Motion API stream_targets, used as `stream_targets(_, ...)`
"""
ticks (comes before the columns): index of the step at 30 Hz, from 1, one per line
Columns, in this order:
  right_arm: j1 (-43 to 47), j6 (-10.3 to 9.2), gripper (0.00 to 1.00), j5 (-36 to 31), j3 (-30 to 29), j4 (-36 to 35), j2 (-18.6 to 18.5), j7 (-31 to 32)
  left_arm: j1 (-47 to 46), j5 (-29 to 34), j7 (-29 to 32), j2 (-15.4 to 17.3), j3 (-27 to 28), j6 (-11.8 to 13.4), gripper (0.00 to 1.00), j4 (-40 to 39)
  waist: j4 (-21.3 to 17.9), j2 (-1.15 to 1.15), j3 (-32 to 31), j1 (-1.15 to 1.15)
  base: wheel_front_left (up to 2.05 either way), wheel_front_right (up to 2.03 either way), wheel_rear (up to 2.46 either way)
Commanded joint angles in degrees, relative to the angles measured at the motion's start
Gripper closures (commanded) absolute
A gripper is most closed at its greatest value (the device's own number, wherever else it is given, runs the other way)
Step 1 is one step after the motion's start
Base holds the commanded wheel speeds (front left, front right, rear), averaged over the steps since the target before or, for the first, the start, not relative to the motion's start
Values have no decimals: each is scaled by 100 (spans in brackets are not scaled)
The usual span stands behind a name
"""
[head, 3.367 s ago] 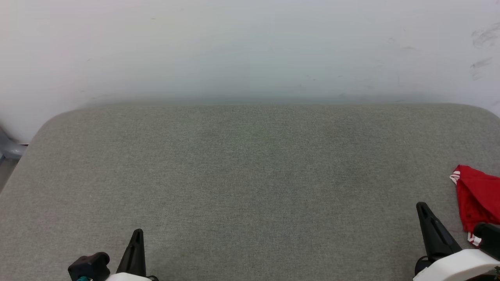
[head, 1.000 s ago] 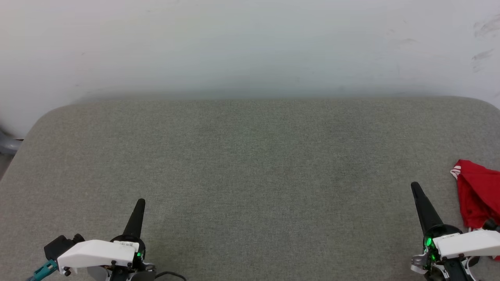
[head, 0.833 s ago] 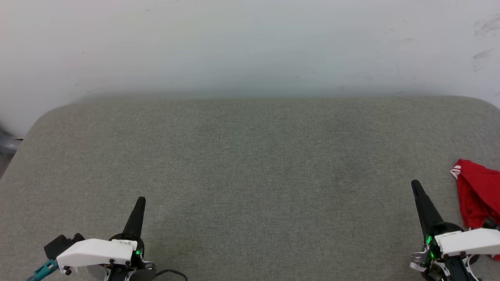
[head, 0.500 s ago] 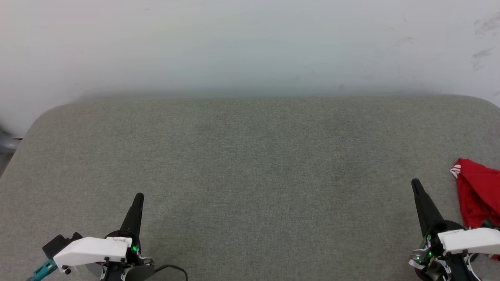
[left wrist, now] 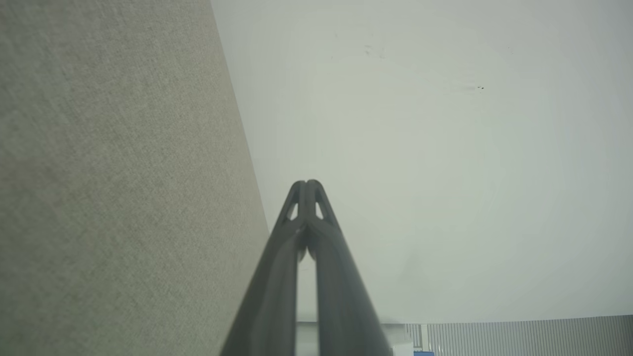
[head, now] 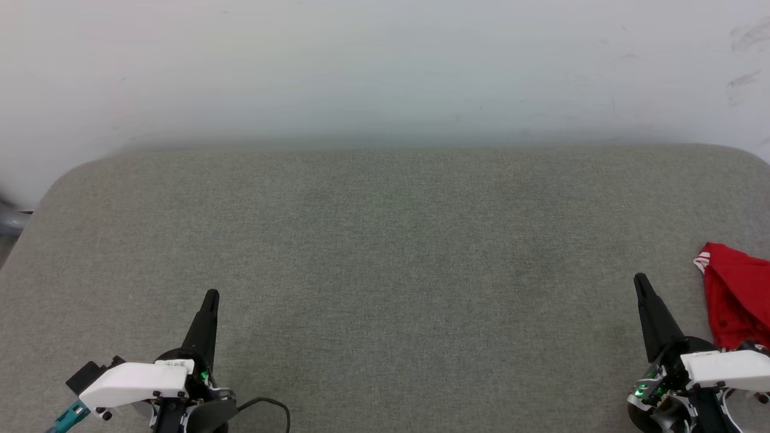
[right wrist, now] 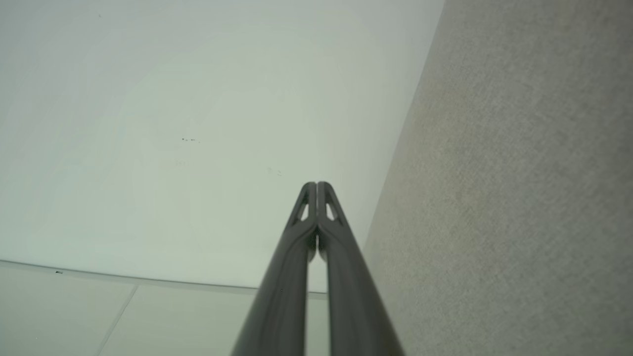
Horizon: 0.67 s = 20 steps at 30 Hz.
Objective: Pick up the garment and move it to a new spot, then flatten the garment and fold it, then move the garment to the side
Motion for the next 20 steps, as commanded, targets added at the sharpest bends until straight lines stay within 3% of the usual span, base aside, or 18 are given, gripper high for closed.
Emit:
stream_targets(1, -122, -2, 100, 120, -5, 25, 25, 12, -99, -90, 43, -6, 39, -54, 100, 11, -1, 0, 3, 0, 0, 0, 0)
stream_targets(20, -162, -2, 100, 425, -7, 119, 32, 16, -134, -331, 139, -60, 118, -106, 100, 45, -6, 0, 20, 0, 0, 0, 0)
